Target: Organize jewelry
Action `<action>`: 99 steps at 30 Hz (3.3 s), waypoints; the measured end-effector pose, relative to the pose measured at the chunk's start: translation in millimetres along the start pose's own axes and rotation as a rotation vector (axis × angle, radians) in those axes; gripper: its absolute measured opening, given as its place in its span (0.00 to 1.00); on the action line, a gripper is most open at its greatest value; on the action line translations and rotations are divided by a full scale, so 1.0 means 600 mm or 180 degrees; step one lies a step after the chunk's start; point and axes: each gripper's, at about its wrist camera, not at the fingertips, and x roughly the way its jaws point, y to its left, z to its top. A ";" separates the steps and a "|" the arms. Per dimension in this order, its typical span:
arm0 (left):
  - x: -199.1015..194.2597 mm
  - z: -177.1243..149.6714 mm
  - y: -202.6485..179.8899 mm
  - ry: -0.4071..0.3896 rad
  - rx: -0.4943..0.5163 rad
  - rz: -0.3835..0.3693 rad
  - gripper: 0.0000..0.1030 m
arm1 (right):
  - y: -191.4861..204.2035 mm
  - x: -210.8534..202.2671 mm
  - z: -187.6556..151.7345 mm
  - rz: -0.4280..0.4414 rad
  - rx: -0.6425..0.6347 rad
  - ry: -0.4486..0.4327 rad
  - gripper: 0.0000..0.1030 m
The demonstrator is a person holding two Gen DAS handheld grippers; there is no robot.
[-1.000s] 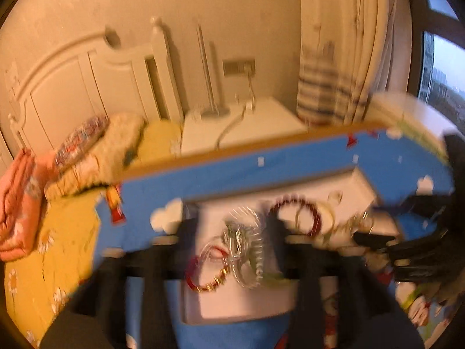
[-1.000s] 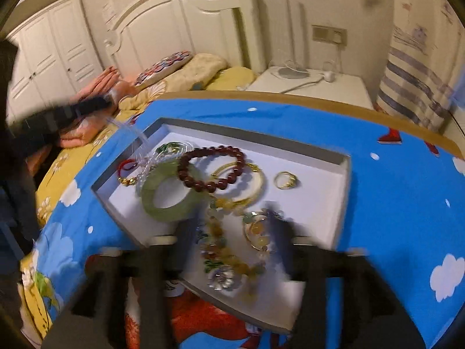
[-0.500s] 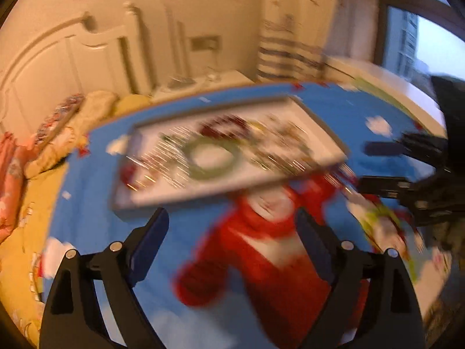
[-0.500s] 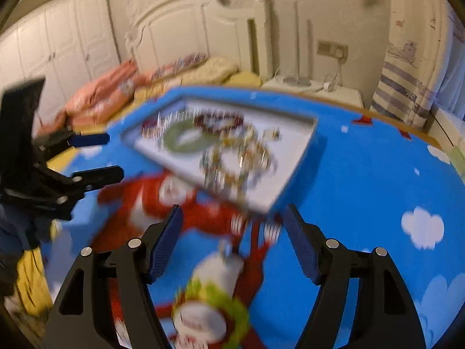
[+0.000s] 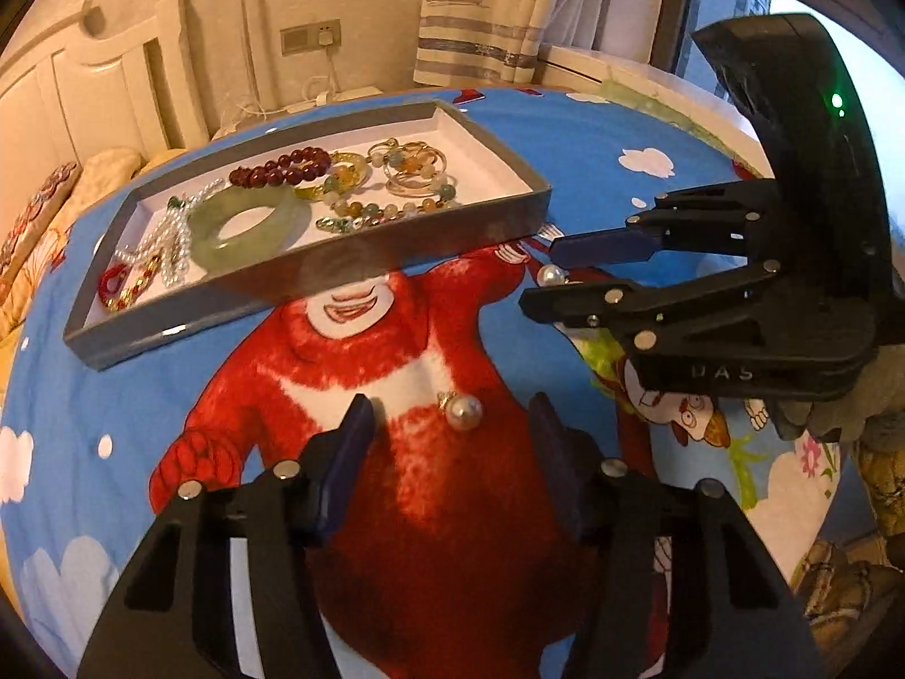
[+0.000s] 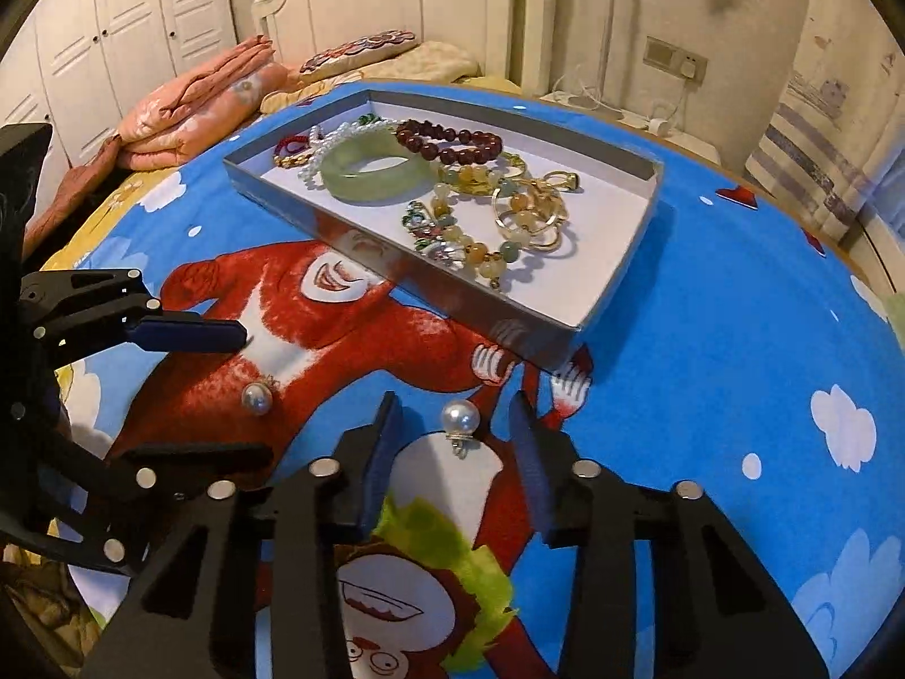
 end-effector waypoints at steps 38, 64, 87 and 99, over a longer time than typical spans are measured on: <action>0.016 0.133 0.123 -0.0609 -0.0810 0.0662 0.14 | -0.012 0.002 0.100 -0.0018 0.0595 -0.0740 0.15; -0.040 0.058 0.176 -0.0776 -0.0874 0.1220 0.98 | 0.032 0.005 0.083 -0.0605 0.0929 -0.0768 0.77; -0.043 0.055 0.180 -0.0796 -0.0895 0.1223 0.98 | 0.034 0.003 0.078 -0.0716 0.0941 -0.0781 0.81; -0.050 0.057 0.176 -0.0845 -0.0860 0.1297 0.98 | 0.034 0.001 0.079 -0.0742 0.0946 -0.0796 0.84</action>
